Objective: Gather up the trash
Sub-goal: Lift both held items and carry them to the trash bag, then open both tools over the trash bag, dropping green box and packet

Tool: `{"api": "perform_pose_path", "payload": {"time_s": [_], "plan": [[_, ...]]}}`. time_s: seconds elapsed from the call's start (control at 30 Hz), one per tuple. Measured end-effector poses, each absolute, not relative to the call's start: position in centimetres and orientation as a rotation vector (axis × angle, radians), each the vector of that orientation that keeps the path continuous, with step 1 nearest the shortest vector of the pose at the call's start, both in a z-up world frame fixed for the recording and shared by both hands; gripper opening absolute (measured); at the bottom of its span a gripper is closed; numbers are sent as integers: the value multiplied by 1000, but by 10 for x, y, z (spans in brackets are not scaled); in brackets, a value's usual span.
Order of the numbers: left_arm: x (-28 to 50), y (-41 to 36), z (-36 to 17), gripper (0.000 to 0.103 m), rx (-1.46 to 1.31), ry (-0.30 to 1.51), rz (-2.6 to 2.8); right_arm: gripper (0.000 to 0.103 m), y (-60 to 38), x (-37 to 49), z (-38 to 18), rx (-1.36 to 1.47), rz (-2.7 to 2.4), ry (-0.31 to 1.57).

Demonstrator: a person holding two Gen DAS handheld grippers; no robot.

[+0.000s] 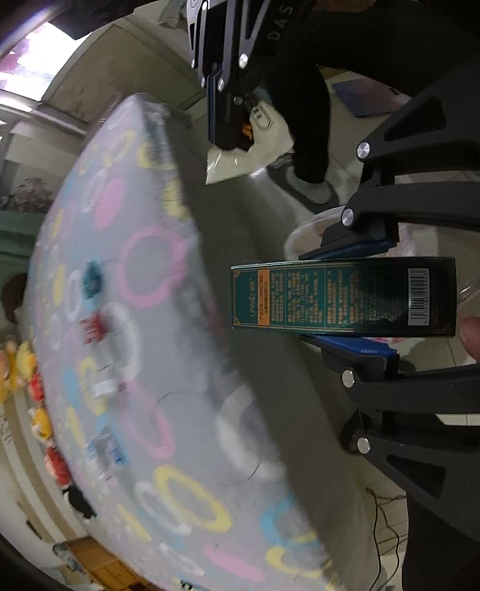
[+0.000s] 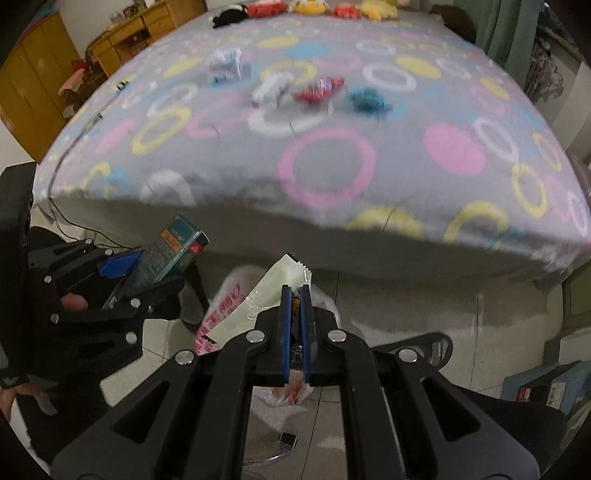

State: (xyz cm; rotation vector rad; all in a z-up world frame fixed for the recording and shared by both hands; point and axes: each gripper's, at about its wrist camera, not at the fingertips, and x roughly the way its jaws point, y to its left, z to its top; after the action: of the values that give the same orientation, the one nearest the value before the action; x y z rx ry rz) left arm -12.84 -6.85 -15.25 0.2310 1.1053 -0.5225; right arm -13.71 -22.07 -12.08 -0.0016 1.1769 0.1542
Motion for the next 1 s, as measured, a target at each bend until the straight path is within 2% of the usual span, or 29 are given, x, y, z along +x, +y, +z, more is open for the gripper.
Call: {"api": "perform_pose_path", "payload": {"time_s": [0.43, 0.6, 0.77, 0.8, 0.83, 0.87, 0.9, 0.93, 0.97, 1.0], "plan": [[-117, -102, -277, 35, 317, 1244, -543, 5, -218, -113, -268, 95, 115, 1390], [-115, -97, -323, 35, 327, 1342, -531, 5, -216, -106, -307, 148, 122, 1476], [-113, -89, -340, 35, 317, 1397, -535, 8, -214, -99, -331, 155, 112, 1526], [-113, -90, -340, 36, 319, 1399, -535, 13, -215, -96, -334, 165, 117, 1533], [-113, -91, -340, 43, 320, 1402, -536, 19, -215, -95, -338, 181, 126, 1545], [-113, -90, -340, 63, 319, 1405, -533, 26, -215, -93, -341, 167, 117, 1553], [-113, -89, -341, 71, 319, 1402, -529, 44, -217, -92, -341, 139, 99, 1558], [-113, -88, -342, 76, 320, 1404, -528, 54, -217, -93, -344, 135, 95, 1560], [-113, -87, -343, 76, 321, 1410, -528, 56, -217, -94, -346, 155, 104, 1566], [-113, -87, -345, 77, 330, 1415, -522, 64, -215, -94, -345, 153, 94, 1568]]}}
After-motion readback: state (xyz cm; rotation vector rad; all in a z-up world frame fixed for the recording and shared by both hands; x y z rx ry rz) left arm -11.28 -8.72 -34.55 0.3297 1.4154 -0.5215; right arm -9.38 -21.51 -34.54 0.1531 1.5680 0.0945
